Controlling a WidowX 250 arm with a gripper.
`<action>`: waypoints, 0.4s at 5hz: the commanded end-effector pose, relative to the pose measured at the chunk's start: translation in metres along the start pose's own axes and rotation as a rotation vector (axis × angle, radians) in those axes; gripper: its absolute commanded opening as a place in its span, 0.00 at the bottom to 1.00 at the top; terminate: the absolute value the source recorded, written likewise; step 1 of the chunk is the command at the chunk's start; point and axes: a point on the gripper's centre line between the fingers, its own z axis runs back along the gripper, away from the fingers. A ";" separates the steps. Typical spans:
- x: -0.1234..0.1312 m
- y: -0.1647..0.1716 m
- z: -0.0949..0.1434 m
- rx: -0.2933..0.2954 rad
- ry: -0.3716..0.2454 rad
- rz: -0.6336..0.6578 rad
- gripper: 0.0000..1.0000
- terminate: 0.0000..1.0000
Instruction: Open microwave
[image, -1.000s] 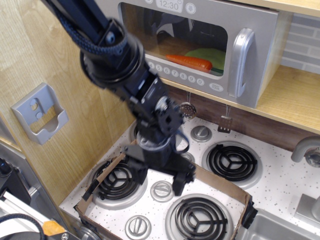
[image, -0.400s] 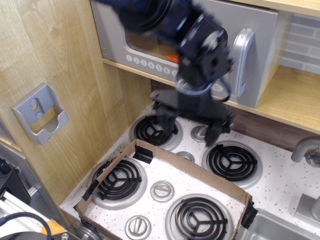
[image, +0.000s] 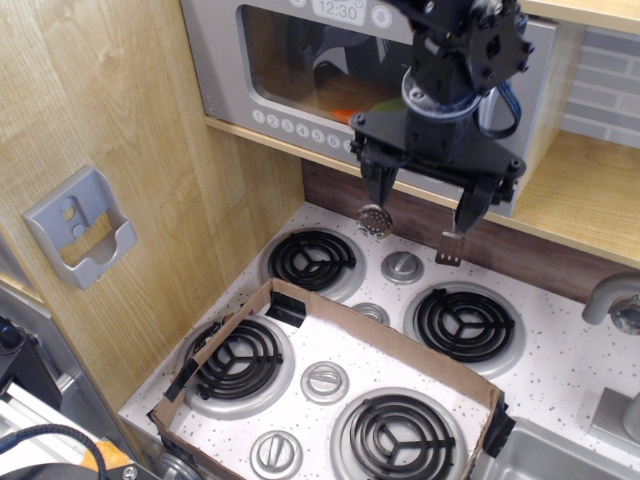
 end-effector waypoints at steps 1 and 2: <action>0.034 -0.006 0.011 -0.001 -0.052 -0.036 1.00 0.00; 0.044 -0.007 0.009 -0.014 -0.061 -0.052 1.00 0.00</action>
